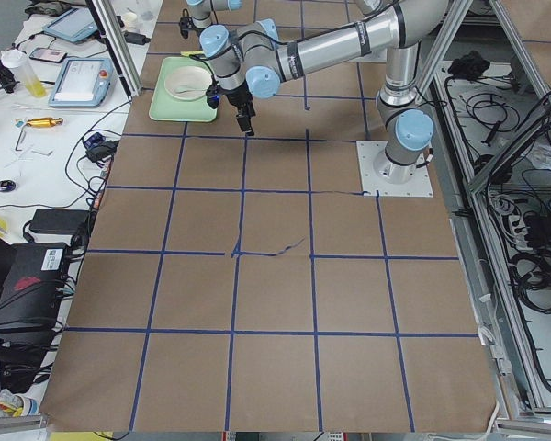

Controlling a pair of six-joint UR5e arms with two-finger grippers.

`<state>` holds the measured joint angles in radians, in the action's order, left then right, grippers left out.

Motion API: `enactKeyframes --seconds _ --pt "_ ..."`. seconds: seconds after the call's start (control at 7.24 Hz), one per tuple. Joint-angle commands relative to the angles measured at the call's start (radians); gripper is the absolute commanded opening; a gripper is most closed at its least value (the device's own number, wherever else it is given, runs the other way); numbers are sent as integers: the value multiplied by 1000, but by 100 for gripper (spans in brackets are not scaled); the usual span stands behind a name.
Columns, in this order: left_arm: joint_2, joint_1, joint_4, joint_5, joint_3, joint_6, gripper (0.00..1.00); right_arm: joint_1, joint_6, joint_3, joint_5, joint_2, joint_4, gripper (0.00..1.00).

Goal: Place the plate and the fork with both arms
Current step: 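Lower the fork onto the tray and open the right gripper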

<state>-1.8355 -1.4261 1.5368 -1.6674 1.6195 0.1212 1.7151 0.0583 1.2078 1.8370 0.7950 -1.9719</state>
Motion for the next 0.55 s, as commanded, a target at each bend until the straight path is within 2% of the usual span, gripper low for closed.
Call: enactKeyframes --seconds 0.0,0.14,0.28,0.41 --pt "-5 1 -1 0 0 3 100 14 18 -2 -12 -8 -1 12" --pt "-5 1 -1 0 0 3 100 20 20 -2 -53 -20 -1 31" --pt "-5 4 -1 0 0 3 100 21 26 -2 -59 -25 -1 60" --pt "-7 6 -1 -2 -1 3 100 21 29 1 -55 -20 11 100"
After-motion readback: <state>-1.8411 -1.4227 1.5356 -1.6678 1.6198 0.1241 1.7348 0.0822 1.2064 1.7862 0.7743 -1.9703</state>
